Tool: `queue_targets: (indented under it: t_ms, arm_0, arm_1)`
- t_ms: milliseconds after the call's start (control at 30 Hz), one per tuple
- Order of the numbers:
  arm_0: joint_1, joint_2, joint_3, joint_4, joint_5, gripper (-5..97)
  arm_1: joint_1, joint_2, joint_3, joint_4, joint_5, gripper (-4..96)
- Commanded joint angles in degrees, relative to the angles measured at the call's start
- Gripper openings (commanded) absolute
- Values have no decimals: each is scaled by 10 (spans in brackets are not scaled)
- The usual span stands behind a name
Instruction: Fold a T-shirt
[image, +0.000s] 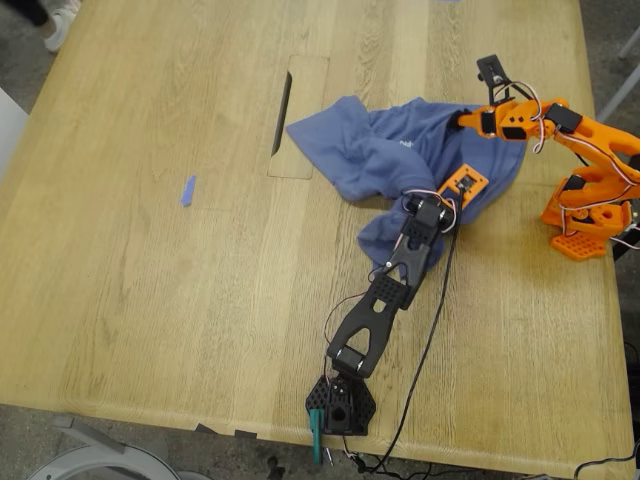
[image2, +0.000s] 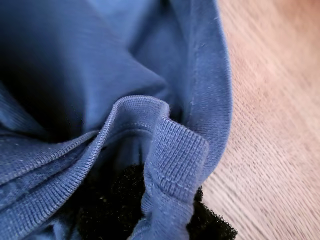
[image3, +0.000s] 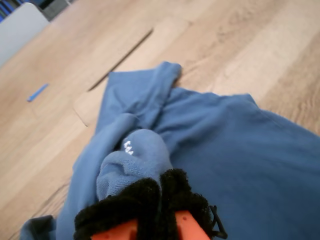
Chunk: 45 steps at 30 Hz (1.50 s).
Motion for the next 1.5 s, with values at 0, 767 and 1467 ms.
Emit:
queue_targets:
  t_ms: [0, 767, 1467]
  arm_0:
    - [-24, 170, -17, 4, -3, 1]
    - [6, 480, -18, -4, 36, 1]
    - [-18, 627, -18, -189, 59, 0]
  arm_1:
    - [-12, 25, -65, 3, -5, -2]
    - [-112, 16, -235, -170, -40, -2]
    - [-233, -47, -393, -391, -76, -2]
